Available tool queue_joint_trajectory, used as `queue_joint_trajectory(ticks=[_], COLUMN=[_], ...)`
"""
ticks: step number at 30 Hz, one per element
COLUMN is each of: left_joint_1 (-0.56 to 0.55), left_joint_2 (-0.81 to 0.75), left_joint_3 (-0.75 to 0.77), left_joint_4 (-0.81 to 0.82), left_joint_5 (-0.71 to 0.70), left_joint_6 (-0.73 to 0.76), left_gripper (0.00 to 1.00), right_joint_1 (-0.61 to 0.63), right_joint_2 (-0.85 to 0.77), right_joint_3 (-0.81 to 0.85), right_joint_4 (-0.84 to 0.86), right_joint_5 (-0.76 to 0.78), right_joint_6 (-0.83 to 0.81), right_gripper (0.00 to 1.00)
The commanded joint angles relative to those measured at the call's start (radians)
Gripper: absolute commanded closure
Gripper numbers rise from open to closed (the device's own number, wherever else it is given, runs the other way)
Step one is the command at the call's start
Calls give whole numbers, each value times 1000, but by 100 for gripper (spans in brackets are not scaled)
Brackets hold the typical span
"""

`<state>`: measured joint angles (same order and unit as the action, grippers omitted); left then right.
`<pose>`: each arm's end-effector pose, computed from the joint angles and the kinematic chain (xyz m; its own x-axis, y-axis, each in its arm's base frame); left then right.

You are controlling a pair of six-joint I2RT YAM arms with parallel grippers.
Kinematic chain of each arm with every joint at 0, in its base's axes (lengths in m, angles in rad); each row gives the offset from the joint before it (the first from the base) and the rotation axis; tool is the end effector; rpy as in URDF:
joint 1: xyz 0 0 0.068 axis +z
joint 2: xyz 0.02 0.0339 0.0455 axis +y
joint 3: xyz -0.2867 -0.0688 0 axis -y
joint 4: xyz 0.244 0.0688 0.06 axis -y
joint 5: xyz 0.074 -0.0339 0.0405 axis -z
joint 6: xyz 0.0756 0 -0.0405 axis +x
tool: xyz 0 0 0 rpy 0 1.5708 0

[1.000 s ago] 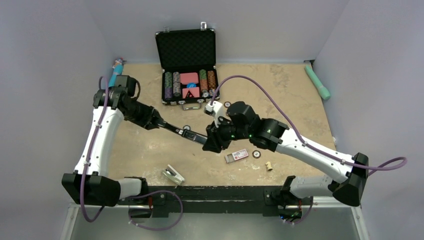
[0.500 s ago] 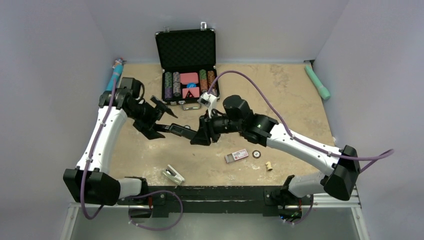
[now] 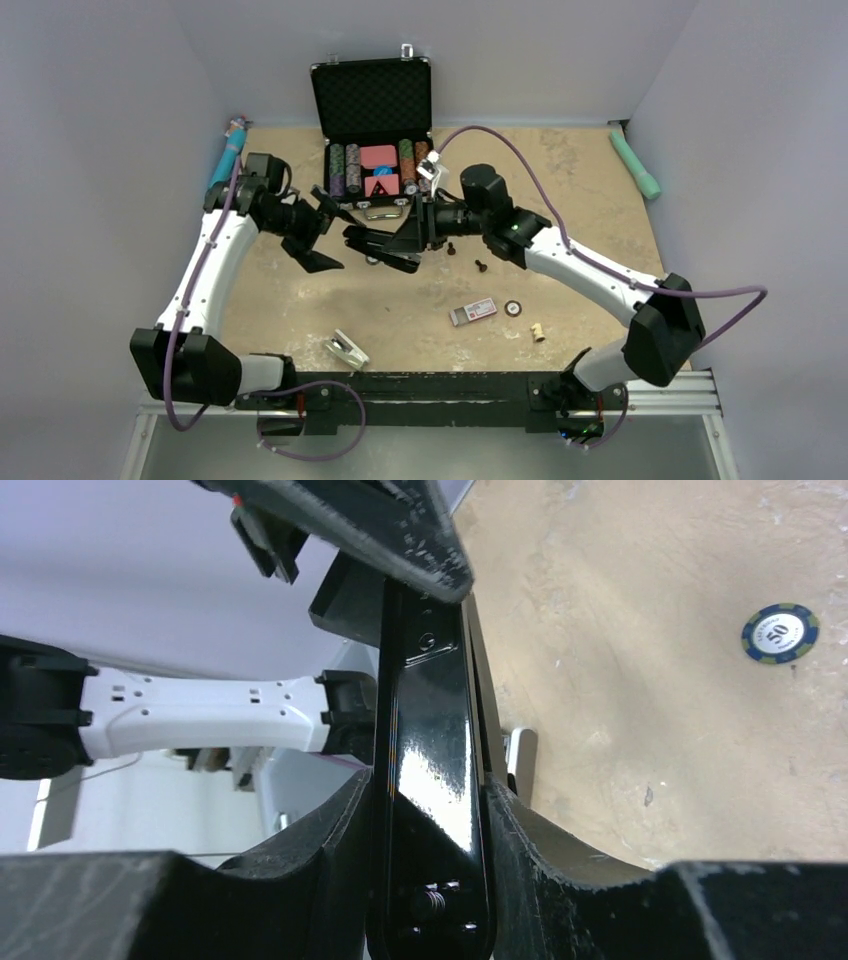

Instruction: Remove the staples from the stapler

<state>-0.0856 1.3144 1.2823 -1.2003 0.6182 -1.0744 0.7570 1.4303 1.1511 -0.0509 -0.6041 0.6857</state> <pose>0.2335 -0.0640 0.3150 -0.6774 -0.6611 0.3226 -0.7019 0.4498 -0.5523 0.2321 0.2783 0.3437 -0.7876 -0.0271 -0.6156 -0.5906 0.3184 0.7415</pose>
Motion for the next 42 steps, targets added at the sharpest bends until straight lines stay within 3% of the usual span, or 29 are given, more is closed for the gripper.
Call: queue_joint_trajectory(ticks=[1,15,21,25,32,42], left_joint_1=[-5,-10,-20,-26,-45,-62], left_joint_2=[-61,-123,-164,-224,-489,-638], left_joint_3=[5,98,85,-30,-349,-478], left_joint_4=[26,-7,30,217,796,1144], left_joint_5=[80,11,-43,69,165,204], left_joint_6=[-10,243,337,288,147,81], left_gripper=[5,8,8,7,5,9], right_joint_1=[-48,-106,-112,-112,-113,-112], right_joint_2=[25,101,101,117,131,166], right_joint_3=[-3,-190,-181,-167,-166,-104], right_joint_4=[238,749,860,929,1106,1192], right_joint_5=[-138,-402,-405,-423,-383,-351], right_joint_6=[127,697,734,783,941,1038], right_gripper=[100,100,100,100,100,100])
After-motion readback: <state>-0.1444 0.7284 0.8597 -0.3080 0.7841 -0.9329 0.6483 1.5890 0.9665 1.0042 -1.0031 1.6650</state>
